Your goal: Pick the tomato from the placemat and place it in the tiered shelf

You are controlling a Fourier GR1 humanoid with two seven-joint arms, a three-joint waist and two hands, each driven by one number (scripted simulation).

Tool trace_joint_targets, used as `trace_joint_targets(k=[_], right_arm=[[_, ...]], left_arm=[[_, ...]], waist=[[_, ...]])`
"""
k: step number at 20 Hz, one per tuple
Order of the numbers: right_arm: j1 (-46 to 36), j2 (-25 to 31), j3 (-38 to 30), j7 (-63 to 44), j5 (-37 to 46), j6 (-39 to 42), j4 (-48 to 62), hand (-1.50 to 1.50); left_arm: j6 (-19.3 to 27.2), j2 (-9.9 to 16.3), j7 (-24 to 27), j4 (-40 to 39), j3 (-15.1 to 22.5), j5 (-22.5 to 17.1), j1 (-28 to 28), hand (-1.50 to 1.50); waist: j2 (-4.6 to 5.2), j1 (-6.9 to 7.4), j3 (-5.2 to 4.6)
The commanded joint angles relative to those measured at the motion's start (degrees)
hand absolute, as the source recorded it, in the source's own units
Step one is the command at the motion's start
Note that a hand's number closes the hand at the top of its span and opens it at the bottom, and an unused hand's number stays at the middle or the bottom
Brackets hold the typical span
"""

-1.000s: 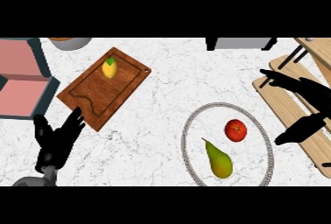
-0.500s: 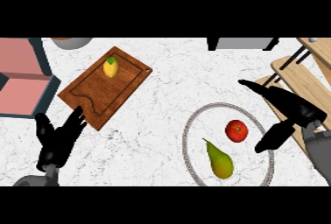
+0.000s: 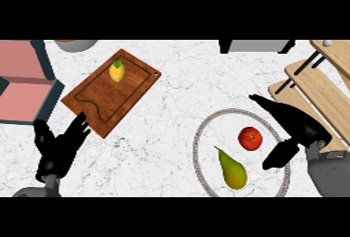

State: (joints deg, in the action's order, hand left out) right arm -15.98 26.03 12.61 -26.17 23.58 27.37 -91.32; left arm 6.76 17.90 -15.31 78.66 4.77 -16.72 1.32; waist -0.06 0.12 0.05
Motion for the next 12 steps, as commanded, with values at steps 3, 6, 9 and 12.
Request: trace_joint_targets(k=[3, 6, 9, 12], right_arm=[[0.45, -3.69, -0.37, 2.86, 6.77, -0.47, 2.78, -1.5], [-0.31, -4.52, -2.11, 7.69, 10.31, -2.59, 7.59, -1.5], [-1.03, -10.41, 1.6, 1.95, 13.51, -5.62, 8.29, -1.5], [4.85, -9.77, 2.75, 4.63, 17.55, -8.09, 5.61, -1.5]], left_arm=[[-1.02, -3.06, -0.29, -4.88, -2.17, 2.13, 4.37, 0.0], [-3.08, -2.76, 0.06, -3.75, -3.13, 2.92, 2.58, 0.0], [-3.29, -1.34, -0.99, 0.12, -4.16, 2.32, -0.52, 0.0], [-2.97, -2.38, -0.97, -0.94, -4.25, 4.26, 1.3, 0.0]], waist=[[0.09, -0.1, -0.05], [0.09, 0.01, -0.05], [0.08, 0.32, -0.04], [0.03, -0.08, -0.04]])
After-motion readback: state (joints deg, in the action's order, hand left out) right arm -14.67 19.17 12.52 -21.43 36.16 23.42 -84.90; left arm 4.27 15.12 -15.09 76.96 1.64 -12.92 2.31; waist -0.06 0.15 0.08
